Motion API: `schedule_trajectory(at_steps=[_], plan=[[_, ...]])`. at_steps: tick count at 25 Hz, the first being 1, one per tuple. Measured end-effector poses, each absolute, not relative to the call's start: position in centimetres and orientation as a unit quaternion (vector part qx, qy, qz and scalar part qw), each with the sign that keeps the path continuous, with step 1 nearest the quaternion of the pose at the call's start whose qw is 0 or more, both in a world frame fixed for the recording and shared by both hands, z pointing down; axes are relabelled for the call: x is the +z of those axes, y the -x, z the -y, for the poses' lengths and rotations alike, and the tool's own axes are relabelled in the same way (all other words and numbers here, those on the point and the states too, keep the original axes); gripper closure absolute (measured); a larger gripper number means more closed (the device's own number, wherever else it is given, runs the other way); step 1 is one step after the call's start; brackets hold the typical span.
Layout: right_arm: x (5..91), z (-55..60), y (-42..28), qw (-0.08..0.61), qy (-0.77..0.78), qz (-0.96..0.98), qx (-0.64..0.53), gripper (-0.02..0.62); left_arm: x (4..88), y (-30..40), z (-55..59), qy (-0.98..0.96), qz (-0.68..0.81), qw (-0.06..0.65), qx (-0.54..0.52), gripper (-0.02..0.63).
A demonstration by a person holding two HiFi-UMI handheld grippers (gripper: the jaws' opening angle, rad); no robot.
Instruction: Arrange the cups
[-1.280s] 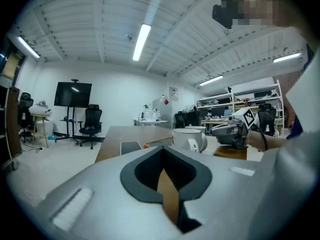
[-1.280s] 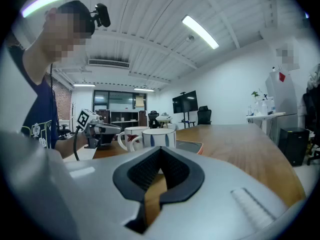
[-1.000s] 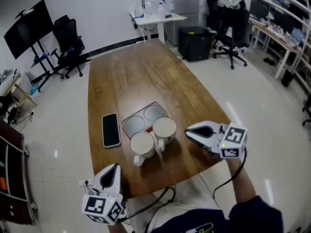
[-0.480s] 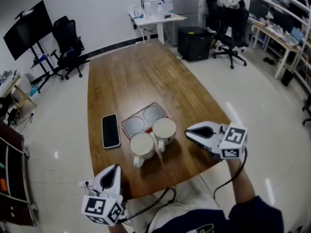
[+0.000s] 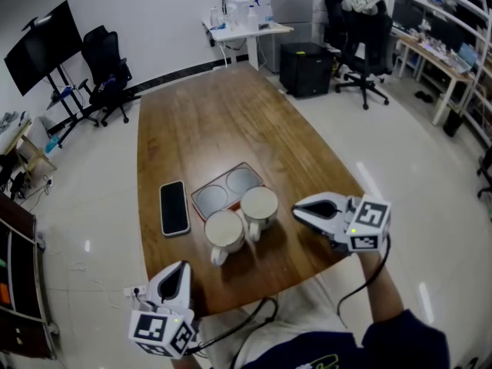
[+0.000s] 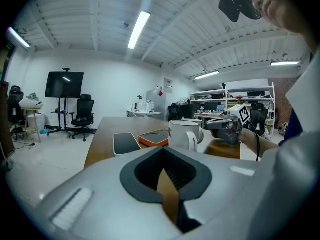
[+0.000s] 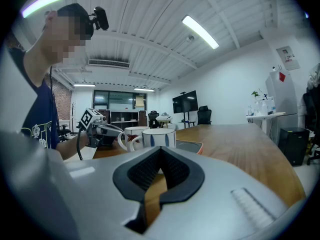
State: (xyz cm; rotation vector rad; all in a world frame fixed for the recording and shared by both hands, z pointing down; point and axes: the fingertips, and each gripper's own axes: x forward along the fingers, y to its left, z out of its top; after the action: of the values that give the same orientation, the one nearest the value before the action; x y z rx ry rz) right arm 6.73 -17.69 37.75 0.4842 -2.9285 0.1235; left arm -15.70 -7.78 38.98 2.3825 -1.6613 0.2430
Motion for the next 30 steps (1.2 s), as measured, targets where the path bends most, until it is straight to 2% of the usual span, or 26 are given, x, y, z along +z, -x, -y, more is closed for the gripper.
schedule_trajectory(at_steps=[7, 8, 10, 11, 14, 16, 24, 30], plan=[[37.8, 18.6, -6.8, 0.086, -0.195, 0.976, 0.048, 0.595, 39.0, 15.8, 7.8, -0.813, 0.565, 0.114, 0.084, 0.603], [38.0, 18.8, -6.7, 0.090, -0.198, 0.975, 0.050, 0.570, 39.1, 15.8, 7.8, -0.813, 0.564, 0.114, 0.085, 0.603], [38.4, 18.9, -6.1, 0.103, -0.183, 0.976, 0.056, 0.330, 39.2, 15.8, 7.9, -0.814, 0.563, 0.114, 0.086, 0.603], [38.5, 18.8, -5.8, 0.109, -0.173, 0.977, 0.058, 0.297, 39.2, 15.8, 7.9, -0.814, 0.563, 0.116, 0.086, 0.603], [38.6, 18.6, -4.9, 0.112, -0.141, 0.982, 0.053, 0.259, 39.1, 15.7, 8.0, -0.813, 0.563, 0.119, 0.087, 0.603], [38.5, 18.4, -4.2, 0.111, -0.121, 0.985, 0.051, 0.207, 39.1, 15.7, 8.0, -0.814, 0.563, 0.118, 0.087, 0.603], [38.6, 19.1, -2.0, 0.116, -0.099, 0.987, 0.052, 0.207, 38.8, 15.5, 7.8, -0.814, 0.564, 0.112, 0.083, 0.603], [39.8, 18.9, -0.5, 0.152, -0.074, 0.984, 0.063, 0.206, 38.6, 15.6, 7.6, -0.815, 0.564, 0.106, 0.078, 0.603]])
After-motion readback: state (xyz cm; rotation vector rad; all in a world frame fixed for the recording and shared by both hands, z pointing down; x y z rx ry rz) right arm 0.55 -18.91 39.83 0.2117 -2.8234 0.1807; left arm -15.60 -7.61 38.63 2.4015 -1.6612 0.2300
